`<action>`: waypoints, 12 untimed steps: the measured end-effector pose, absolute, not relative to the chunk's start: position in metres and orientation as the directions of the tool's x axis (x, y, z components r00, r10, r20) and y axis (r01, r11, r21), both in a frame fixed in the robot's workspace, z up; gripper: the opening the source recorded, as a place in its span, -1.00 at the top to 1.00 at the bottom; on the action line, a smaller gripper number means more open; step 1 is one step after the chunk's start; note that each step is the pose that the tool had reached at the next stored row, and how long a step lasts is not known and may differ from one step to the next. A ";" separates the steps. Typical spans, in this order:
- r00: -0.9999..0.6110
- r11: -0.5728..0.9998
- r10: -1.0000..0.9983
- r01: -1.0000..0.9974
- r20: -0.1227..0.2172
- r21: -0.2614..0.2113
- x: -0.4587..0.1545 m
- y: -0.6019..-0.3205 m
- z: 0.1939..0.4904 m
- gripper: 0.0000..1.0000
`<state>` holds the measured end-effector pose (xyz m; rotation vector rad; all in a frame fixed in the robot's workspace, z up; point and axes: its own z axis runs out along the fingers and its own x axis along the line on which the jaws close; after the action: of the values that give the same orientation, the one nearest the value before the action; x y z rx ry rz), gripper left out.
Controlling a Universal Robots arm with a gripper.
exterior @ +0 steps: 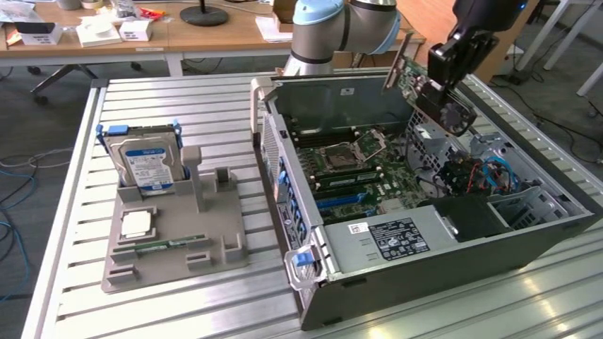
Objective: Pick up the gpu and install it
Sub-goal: 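Insert the gpu into the slot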
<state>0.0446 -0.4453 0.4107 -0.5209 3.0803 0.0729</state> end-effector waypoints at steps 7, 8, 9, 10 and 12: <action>-0.895 0.894 -0.445 -0.446 -0.024 0.043 0.045 -0.445 0.410 0.47; -0.887 0.886 -0.462 -0.463 -0.024 0.043 0.045 -0.445 0.410 0.47; -0.878 0.877 -0.478 -0.478 -0.024 0.043 0.045 -0.445 0.410 0.47; -0.869 0.868 -0.493 -0.494 -0.024 0.043 0.045 -0.445 0.410 0.47; -0.851 0.850 -0.524 -0.525 -0.024 0.043 0.045 -0.445 0.409 0.47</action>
<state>0.0446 -0.4453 0.4093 -0.8538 3.0104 0.0755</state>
